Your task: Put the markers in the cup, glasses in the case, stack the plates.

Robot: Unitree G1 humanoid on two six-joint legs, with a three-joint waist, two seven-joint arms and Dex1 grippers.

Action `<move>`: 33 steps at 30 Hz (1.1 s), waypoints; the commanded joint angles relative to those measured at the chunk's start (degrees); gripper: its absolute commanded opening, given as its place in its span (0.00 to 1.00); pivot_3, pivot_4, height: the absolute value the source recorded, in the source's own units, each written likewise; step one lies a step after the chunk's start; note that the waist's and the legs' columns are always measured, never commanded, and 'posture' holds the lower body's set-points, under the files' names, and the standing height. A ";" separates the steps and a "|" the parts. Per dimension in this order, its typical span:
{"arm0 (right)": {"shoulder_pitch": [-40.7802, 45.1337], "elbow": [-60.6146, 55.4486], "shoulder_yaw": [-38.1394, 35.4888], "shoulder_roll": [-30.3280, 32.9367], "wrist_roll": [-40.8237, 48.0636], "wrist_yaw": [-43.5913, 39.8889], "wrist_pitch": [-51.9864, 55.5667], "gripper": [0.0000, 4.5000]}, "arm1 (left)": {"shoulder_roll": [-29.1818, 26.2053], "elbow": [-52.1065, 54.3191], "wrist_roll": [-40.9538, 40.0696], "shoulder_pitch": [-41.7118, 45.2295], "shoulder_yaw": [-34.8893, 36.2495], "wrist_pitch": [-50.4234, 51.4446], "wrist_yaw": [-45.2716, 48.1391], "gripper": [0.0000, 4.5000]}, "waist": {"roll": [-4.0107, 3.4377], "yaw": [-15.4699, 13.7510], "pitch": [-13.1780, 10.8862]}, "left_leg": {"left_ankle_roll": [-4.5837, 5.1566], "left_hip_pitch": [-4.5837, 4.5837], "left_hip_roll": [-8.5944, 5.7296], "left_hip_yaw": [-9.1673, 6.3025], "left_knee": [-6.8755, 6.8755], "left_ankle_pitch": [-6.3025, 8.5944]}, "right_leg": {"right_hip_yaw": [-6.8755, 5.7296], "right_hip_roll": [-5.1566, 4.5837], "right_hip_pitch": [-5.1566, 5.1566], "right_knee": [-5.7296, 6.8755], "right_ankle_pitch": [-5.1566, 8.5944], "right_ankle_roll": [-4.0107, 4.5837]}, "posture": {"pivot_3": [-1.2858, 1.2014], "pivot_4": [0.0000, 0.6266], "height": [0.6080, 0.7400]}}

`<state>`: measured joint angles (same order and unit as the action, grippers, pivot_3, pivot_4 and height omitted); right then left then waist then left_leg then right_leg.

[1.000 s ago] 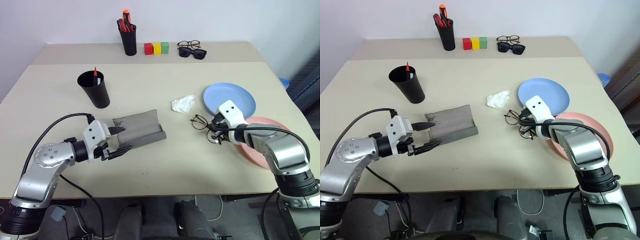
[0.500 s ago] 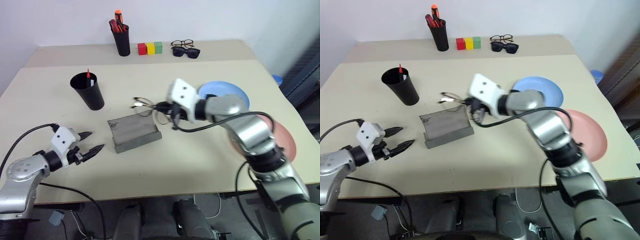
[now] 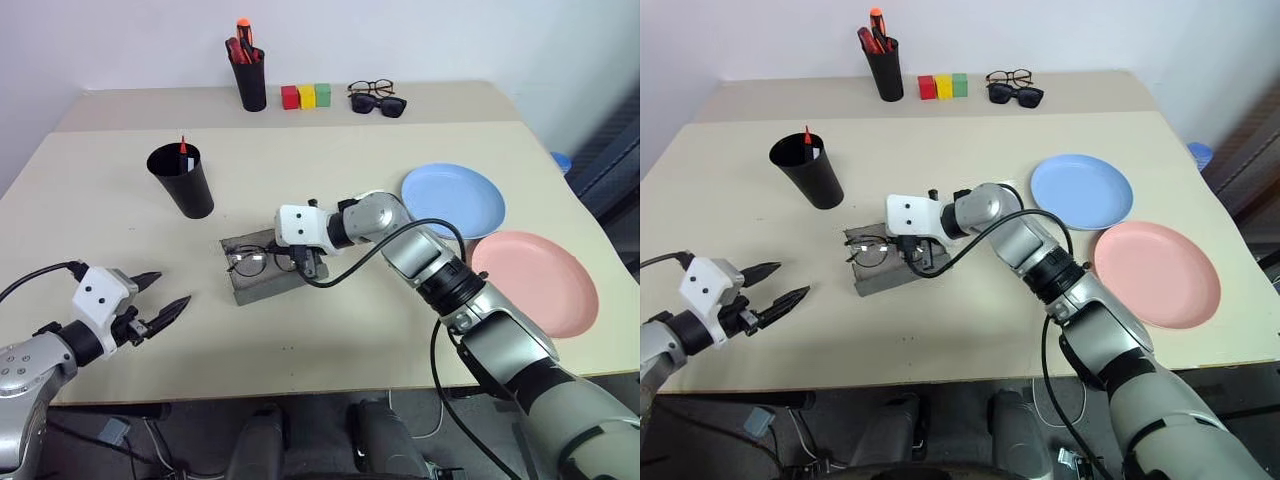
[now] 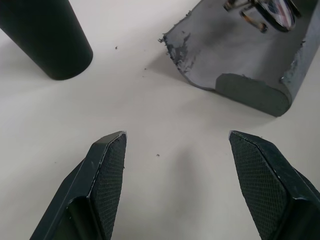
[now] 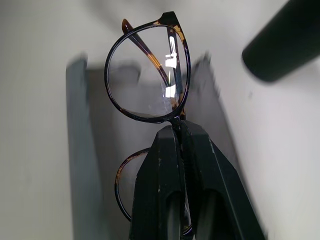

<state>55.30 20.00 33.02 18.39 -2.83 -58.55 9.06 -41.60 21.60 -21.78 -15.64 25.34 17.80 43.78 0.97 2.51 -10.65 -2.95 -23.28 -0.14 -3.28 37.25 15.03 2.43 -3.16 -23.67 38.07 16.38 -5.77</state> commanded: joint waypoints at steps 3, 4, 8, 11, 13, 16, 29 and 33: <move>-1.70 -2.58 -1.54 0.98 -2.21 -0.56 -0.24 0.00 | -1.11 -1.36 -1.65 2.50 1.55 -0.17 1.29 0.75 | 0.00 -0.02 0.00 | 0.00 0.01 -0.01 0.01 0.00 0.00 | 0.00 0.02 0.01 0.00 0.00 0.00 | 0.52 0.24 1.00; -1.94 -2.78 -1.44 1.06 -2.57 -0.79 -0.34 0.00 | -1.27 -2.69 -1.47 3.48 1.16 -0.82 1.74 0.75 | 0.00 -0.04 0.00 | 0.00 0.01 -0.01 0.01 0.00 0.00 | 0.00 0.02 0.01 0.00 0.00 0.00 | 0.52 0.24 1.00; -2.39 -3.07 -1.67 0.72 -3.34 -1.01 -0.34 0.00 | -1.46 -6.29 -0.99 6.34 -0.01 -2.60 3.18 0.75 | 0.00 -0.01 0.00 | 0.00 0.01 -0.04 0.02 0.01 0.00 | 0.00 0.05 0.01 0.00 0.00 0.00 | 0.52 0.24 1.00; -2.63 -3.57 -3.61 -0.68 -1.96 -0.06 1.83 0.14 | -1.47 -8.83 -0.13 8.62 -1.72 -4.25 4.06 0.75 | 0.00 -0.04 0.00 | 0.00 0.01 -0.03 0.01 0.00 0.00 | 0.00 0.05 0.00 0.00 0.00 0.00 | 0.52 0.24 1.00; -2.52 -3.94 -5.13 -1.30 -1.97 1.71 2.84 0.32 | -1.30 -9.75 0.27 10.38 -3.40 -4.56 4.21 0.75 | 0.00 -0.07 0.00 | -0.01 0.01 -0.03 0.02 0.01 -0.01 | 0.00 0.05 0.01 0.00 0.00 0.00 | 0.52 0.24 1.00; -2.56 -6.15 -7.72 -1.22 -1.30 2.81 3.81 0.64 | -0.37 -10.32 -1.22 14.60 -5.39 -2.77 3.69 0.75 | 0.00 -0.15 0.00 | -0.01 0.00 -0.03 0.00 0.01 -0.01 | 0.00 0.05 0.00 0.02 0.00 0.00 | 0.52 0.24 1.00; -16.19 -34.55 -20.19 8.89 10.49 0.27 14.27 0.65 | 6.64 -22.92 -2.20 52.06 -21.00 26.68 -6.01 0.22 | 0.02 -1.35 0.01 | 0.00 -0.06 -0.11 -0.04 0.17 0.00 | 0.02 0.26 0.04 0.03 -0.01 -0.02 | 0.52 0.24 1.00; -24.08 -43.17 -25.45 11.23 15.70 3.52 22.42 0.65 | 6.80 -27.64 -1.08 58.60 -27.74 37.74 -4.99 0.22 | 0.02 -1.23 0.01 | -0.01 -0.06 -0.04 -0.04 0.17 -0.01 | 0.09 0.39 0.01 0.06 0.00 -0.01 | 0.52 0.24 1.00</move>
<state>31.67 -19.30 10.22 29.06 10.44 -56.39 29.01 -34.35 -5.61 -23.21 41.70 -1.46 52.54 38.42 0.99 1.28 -10.64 -2.96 -23.34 -0.17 -3.34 37.43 15.02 2.51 -2.74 -23.65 38.14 16.38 -5.78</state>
